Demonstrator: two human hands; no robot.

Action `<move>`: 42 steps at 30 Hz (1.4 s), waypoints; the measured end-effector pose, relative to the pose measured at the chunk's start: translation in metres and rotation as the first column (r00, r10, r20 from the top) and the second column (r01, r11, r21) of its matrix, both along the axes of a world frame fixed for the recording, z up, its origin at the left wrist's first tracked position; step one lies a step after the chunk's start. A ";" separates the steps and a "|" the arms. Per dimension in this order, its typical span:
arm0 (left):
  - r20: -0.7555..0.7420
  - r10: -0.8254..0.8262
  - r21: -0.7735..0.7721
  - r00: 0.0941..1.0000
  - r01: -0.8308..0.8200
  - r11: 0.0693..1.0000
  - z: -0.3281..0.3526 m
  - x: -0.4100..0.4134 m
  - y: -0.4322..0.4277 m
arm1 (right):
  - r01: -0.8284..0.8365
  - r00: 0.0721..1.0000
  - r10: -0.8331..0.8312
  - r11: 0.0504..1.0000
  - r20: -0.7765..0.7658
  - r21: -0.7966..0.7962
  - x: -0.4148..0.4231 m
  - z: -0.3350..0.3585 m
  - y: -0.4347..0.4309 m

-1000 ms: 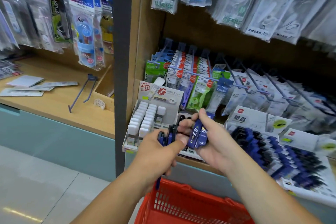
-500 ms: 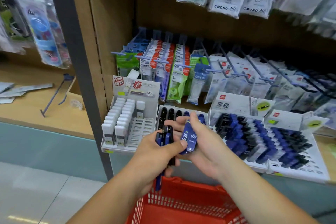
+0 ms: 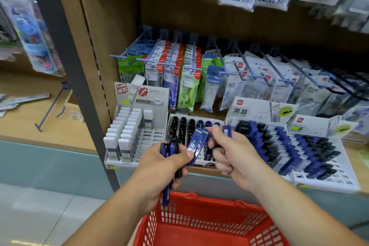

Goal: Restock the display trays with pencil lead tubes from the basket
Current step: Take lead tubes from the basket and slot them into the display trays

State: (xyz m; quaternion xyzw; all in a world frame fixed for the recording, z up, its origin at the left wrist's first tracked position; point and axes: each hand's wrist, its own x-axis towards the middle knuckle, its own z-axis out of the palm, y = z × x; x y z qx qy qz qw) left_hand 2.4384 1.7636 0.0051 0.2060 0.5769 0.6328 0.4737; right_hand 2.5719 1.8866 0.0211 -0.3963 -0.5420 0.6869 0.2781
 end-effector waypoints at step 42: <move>-0.049 0.164 -0.056 0.985 -0.166 0.985 -0.016 -0.010 0.022 | -0.252 0.854 -0.217 0.624 0.474 0.740 -0.033 -0.032 0.069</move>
